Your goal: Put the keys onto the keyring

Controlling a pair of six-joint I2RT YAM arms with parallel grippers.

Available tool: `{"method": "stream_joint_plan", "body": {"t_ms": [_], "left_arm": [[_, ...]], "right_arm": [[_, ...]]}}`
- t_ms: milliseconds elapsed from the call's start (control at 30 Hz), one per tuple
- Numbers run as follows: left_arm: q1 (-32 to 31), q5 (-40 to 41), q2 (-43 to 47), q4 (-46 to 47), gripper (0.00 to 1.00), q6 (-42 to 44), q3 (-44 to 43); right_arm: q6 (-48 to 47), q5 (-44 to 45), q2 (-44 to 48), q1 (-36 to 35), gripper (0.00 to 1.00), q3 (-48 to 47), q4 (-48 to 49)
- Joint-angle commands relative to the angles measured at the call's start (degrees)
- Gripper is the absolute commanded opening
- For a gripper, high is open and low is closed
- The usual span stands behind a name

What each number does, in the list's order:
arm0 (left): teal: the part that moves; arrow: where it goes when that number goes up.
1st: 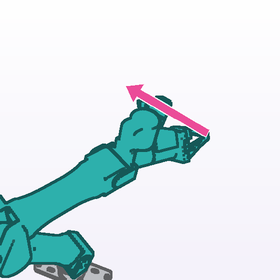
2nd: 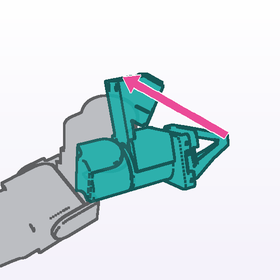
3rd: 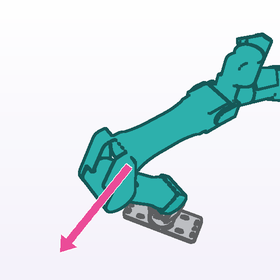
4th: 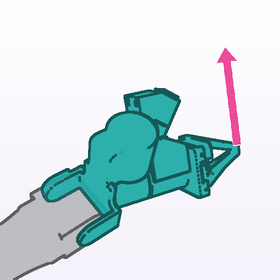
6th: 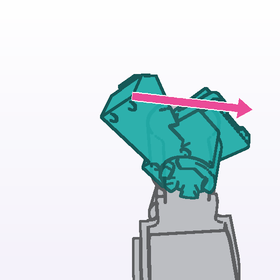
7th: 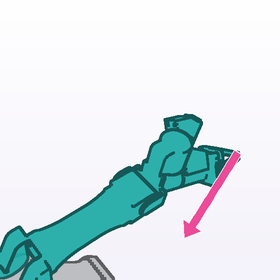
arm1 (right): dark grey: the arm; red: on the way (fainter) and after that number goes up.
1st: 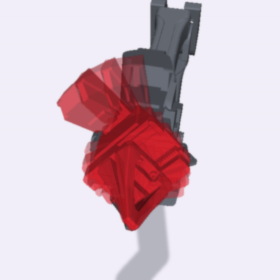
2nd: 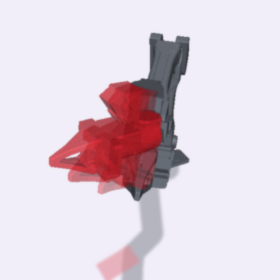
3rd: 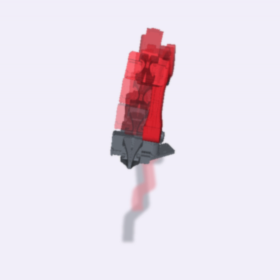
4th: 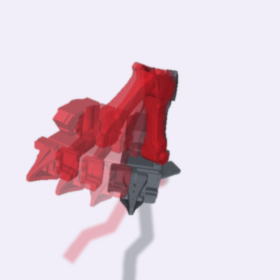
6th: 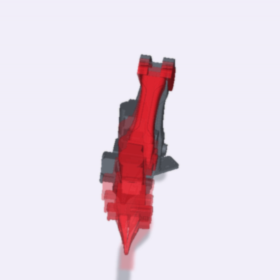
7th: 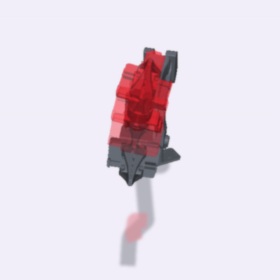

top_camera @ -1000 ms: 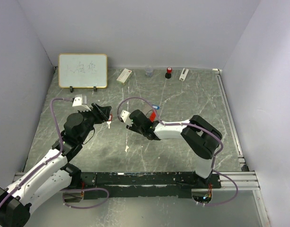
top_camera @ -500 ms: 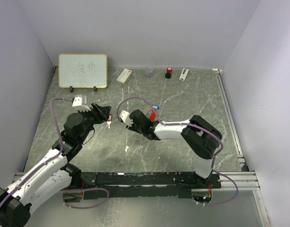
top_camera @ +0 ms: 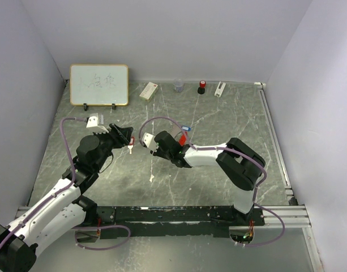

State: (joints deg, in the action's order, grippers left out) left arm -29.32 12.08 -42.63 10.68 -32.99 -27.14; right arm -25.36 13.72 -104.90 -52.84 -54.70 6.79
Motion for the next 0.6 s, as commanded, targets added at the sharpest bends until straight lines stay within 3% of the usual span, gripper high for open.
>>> {"method": "stream_joint_plan", "body": {"t_ms": [0,333,567], "left_arm": [[0.76,0.17,0.06,0.30,0.69,0.08,0.74],[0.93,0.21,0.06,0.22,0.69,0.03,0.62],[1.03,0.14,0.02,0.14,0.69,0.06,0.55]], "right_arm": [[-1.07,-0.34,-1.42,0.16,0.34,-1.78,2.21],[-1.33,-1.79,-2.36,0.84,0.18,-2.31,2.16],[0.46,-5.54,2.08,2.32,0.07,-0.41,3.64]]}}
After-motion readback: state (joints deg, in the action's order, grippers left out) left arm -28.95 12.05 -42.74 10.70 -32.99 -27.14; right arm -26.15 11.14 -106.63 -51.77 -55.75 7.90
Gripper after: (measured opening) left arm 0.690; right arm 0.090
